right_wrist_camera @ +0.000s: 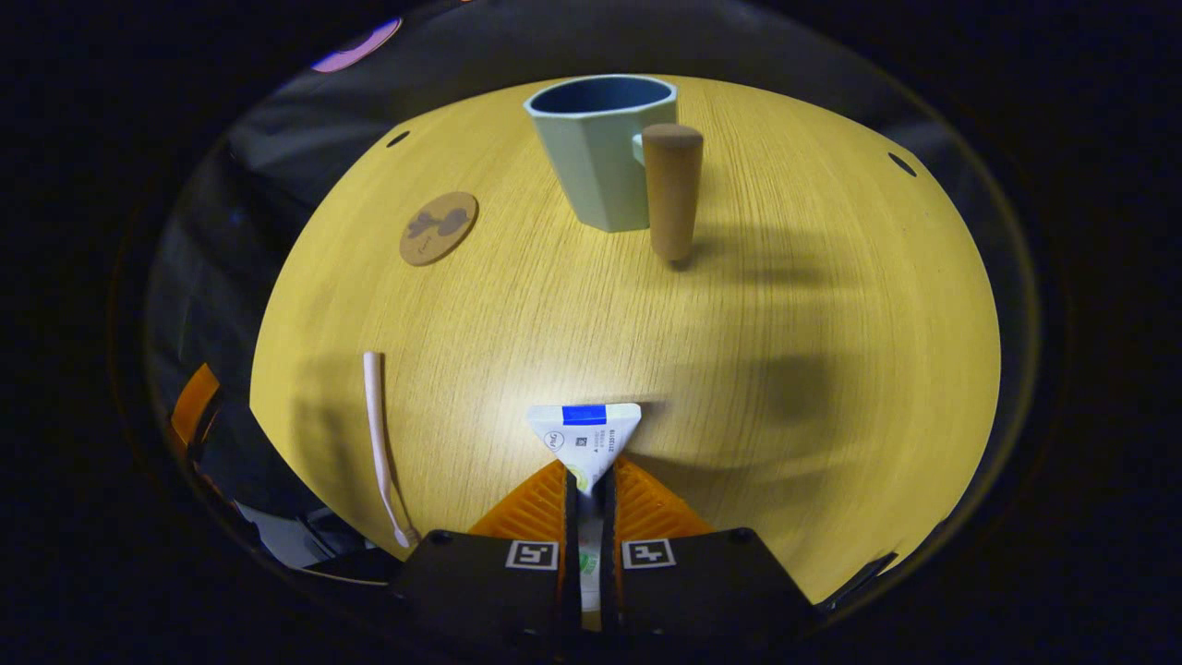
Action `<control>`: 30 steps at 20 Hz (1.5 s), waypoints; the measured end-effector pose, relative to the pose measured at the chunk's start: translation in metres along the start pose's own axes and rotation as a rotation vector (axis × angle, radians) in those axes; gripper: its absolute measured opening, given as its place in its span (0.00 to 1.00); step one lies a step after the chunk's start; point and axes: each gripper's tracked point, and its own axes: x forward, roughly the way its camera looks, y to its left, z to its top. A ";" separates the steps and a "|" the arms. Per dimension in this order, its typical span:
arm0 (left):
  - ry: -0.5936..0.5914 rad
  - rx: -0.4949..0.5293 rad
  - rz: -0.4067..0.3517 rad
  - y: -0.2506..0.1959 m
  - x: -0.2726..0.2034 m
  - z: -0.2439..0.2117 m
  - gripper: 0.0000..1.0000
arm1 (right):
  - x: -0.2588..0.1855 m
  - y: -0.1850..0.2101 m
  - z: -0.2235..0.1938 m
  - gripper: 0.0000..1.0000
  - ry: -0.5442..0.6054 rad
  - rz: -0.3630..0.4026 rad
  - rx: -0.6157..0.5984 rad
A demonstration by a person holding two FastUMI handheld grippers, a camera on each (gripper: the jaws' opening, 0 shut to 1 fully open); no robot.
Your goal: Put the toothbrush and toothpaste on the desktop into the cup, then pick up the cup and place it on the coaster on the desktop.
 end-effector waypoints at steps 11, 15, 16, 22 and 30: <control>0.048 0.055 -0.086 -0.034 0.011 -0.005 0.96 | -0.108 0.036 0.100 0.07 -0.564 0.198 -0.043; 0.071 0.076 -0.100 -0.046 0.014 -0.013 0.96 | -0.150 0.037 0.174 0.07 -0.812 0.190 -0.059; 0.081 0.077 -0.100 -0.049 0.015 -0.016 0.96 | -0.161 0.037 0.197 0.07 -0.891 0.178 -0.072; 0.153 0.048 -0.102 -0.066 0.019 -0.037 0.96 | -0.164 0.035 0.267 0.07 -1.084 0.126 -0.131; 0.203 0.074 -0.096 -0.085 0.024 -0.048 0.95 | -0.085 0.013 0.292 0.10 -1.041 0.065 -0.184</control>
